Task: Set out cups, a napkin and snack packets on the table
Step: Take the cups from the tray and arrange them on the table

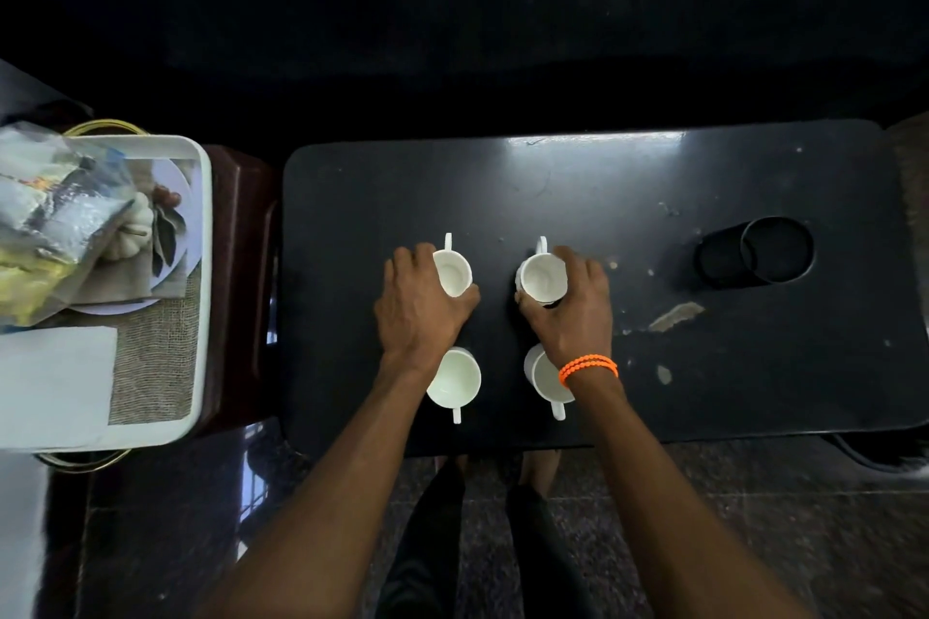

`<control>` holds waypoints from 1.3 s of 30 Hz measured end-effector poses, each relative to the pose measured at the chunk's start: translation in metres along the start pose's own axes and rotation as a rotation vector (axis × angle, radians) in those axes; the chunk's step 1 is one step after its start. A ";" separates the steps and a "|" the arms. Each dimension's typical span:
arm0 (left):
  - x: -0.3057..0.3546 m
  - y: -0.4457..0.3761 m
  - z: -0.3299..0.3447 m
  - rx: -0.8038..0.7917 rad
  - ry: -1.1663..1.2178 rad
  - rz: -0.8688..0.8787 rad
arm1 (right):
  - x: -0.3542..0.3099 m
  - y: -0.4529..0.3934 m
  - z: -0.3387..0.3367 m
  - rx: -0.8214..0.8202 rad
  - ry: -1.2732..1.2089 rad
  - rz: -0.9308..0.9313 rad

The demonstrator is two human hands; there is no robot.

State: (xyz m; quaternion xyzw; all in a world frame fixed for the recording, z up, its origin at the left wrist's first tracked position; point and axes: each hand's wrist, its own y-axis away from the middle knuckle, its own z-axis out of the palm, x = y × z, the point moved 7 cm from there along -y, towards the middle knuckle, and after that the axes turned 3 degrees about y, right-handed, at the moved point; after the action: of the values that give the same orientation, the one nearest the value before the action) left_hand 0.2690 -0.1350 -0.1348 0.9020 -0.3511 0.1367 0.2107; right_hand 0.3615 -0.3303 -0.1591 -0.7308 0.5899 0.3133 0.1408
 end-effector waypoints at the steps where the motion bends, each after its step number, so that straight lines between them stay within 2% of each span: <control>1: -0.001 0.002 -0.001 -0.002 0.019 -0.006 | 0.001 0.001 -0.001 -0.006 -0.007 0.004; 5: -0.013 0.034 -0.011 0.030 0.135 -0.103 | 0.008 0.023 -0.021 0.090 -0.058 0.084; 7: -0.021 0.058 -0.004 -0.042 0.178 -0.175 | 0.012 0.046 -0.029 0.134 -0.046 0.106; 10: -0.030 0.086 0.014 -0.185 0.205 -0.254 | 0.017 0.079 -0.026 0.092 -0.020 0.155; 13: -0.032 0.099 0.025 -0.236 0.186 -0.280 | 0.020 0.101 -0.014 0.030 -0.022 0.180; 28: -0.035 0.100 0.027 -0.251 0.201 -0.298 | 0.021 0.103 -0.009 -0.042 0.047 0.212; 33: -0.040 0.090 0.017 -0.200 0.339 -0.376 | 0.005 0.072 -0.025 0.095 0.093 0.207; 36: -0.036 0.057 0.003 -0.101 0.370 -0.298 | -0.008 0.035 -0.025 0.097 0.063 0.149; 39: -0.025 0.020 -0.003 -0.136 0.375 -0.183 | -0.020 0.003 -0.012 -0.035 0.099 0.101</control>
State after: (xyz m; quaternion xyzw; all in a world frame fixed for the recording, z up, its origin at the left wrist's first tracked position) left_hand 0.2370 -0.1332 -0.1363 0.8726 -0.2307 0.2585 0.3444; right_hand 0.3595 -0.3225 -0.1371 -0.7172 0.6266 0.2935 0.0827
